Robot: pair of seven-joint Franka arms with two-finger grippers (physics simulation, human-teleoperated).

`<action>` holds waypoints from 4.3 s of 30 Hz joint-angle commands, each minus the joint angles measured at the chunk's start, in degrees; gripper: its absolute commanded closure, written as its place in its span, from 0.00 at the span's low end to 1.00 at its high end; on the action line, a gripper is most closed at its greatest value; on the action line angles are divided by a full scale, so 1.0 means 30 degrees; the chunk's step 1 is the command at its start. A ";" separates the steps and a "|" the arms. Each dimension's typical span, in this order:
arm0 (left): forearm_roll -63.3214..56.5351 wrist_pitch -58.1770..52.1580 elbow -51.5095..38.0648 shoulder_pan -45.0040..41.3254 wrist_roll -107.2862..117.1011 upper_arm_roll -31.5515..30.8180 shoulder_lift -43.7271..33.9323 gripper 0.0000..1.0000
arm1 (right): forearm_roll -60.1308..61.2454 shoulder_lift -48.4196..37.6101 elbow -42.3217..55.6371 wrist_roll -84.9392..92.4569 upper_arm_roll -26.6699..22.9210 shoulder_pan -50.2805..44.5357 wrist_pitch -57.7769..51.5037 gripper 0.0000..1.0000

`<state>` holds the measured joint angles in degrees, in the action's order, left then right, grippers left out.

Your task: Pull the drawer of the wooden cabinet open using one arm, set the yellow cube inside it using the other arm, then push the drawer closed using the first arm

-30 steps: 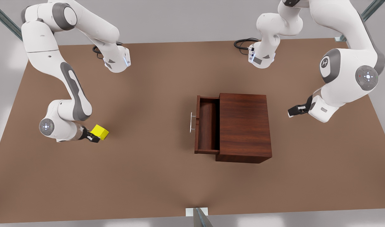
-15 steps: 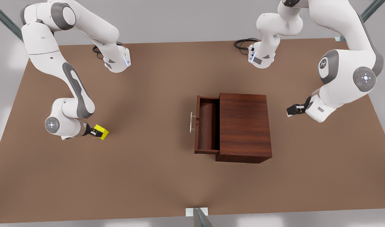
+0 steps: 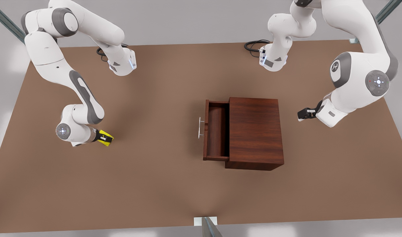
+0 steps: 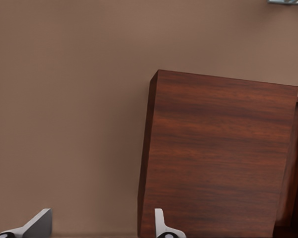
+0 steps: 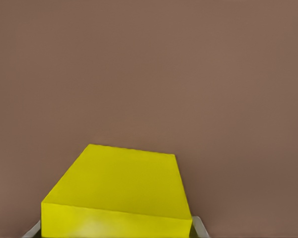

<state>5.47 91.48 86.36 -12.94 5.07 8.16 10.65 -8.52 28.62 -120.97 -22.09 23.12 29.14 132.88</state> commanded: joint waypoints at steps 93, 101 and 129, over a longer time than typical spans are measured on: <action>-0.2934 -0.0257 -0.2971 -0.1719 -0.0226 0.0004 0.1632 0.00 | 0.0706 0.2034 2.2129 -1.4821 -0.1232 -1.0039 -1.9479 0.00; -0.2789 0.1644 -1.0709 -0.9805 1.6733 -0.2105 0.8694 0.00 | 0.1376 0.0275 1.7354 1.0143 -0.9671 -1.0478 -1.4645 0.00; -0.5719 0.8737 -0.8102 -1.3001 2.1456 -0.2076 1.3471 0.00 | 0.2665 -0.1219 1.6329 0.5985 -0.4426 -0.6404 -1.9479 0.00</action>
<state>-11.67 120.67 61.90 -52.07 62.81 2.02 51.42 -0.55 25.03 -72.01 -16.38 9.83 9.93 74.80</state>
